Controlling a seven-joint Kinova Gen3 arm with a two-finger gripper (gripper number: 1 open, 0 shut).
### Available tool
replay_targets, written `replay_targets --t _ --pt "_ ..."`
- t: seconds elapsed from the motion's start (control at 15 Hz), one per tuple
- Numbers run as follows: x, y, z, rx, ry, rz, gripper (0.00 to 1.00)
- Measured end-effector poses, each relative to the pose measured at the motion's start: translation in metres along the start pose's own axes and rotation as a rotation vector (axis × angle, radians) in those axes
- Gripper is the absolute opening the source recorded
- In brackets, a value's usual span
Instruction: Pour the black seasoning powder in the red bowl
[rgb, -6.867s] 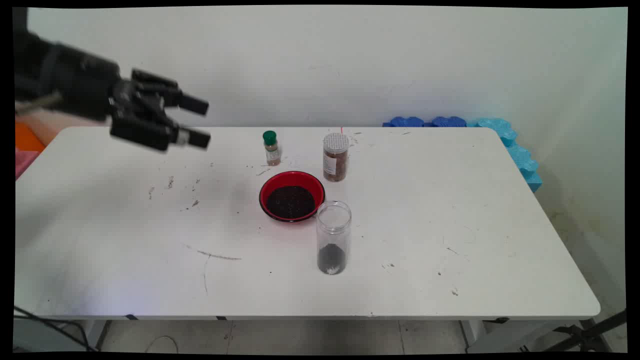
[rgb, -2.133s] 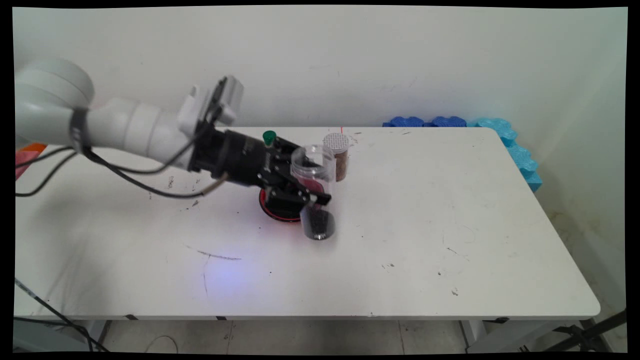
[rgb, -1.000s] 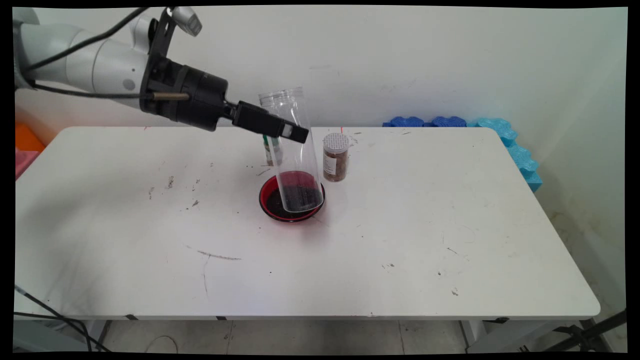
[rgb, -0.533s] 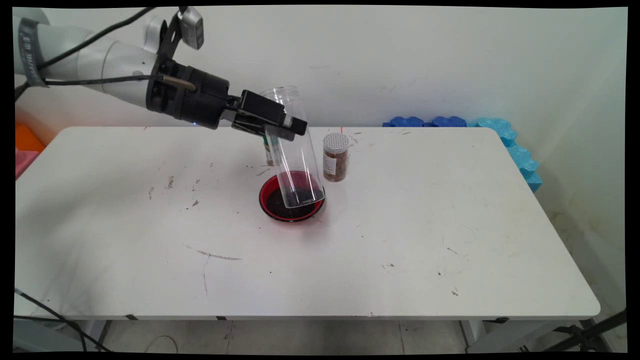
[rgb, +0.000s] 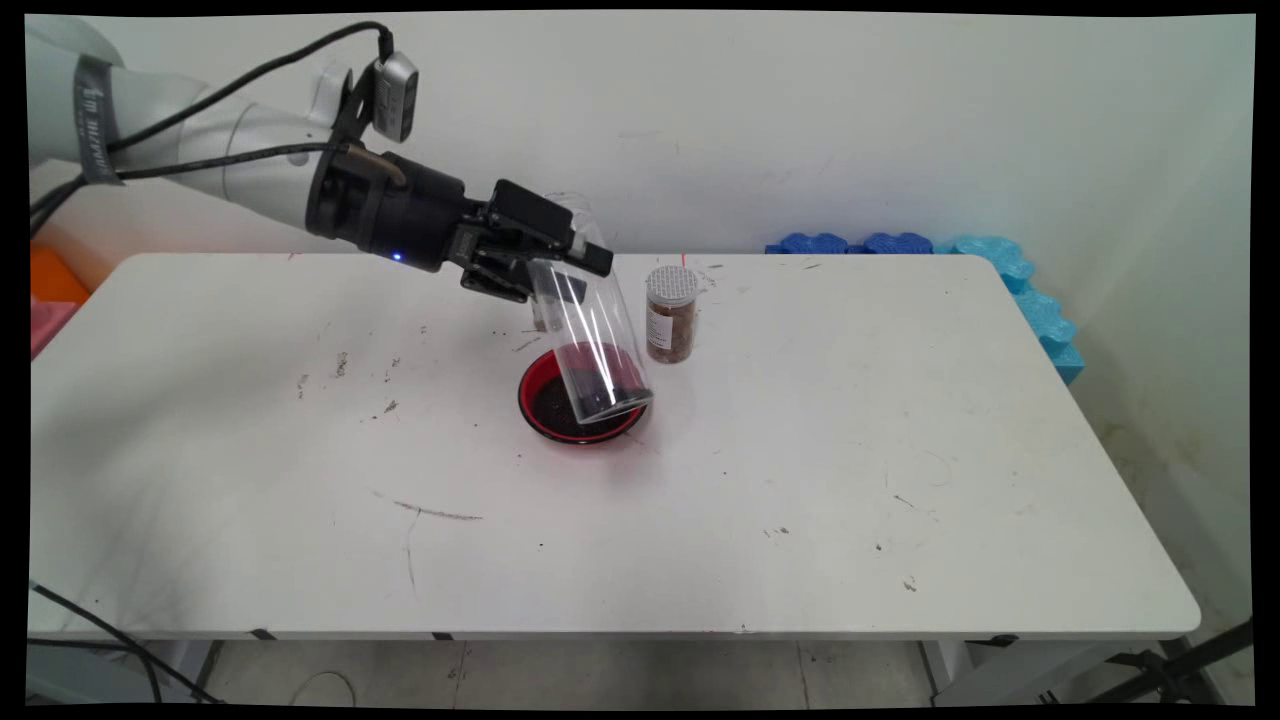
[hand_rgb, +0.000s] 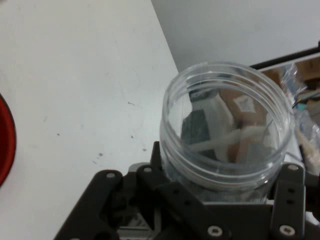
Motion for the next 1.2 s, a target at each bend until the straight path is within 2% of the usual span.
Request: replay_targets --t 0.33,0.73,1.2 --pt "0.004 -0.010 0.005 -0.011 0.010 -0.188 0.00" --pt "0.003 -0.025 0.014 -0.010 0.025 -0.463 0.00" --pt "-0.004 -0.036 0.029 -0.023 -0.002 -0.652 0.00"
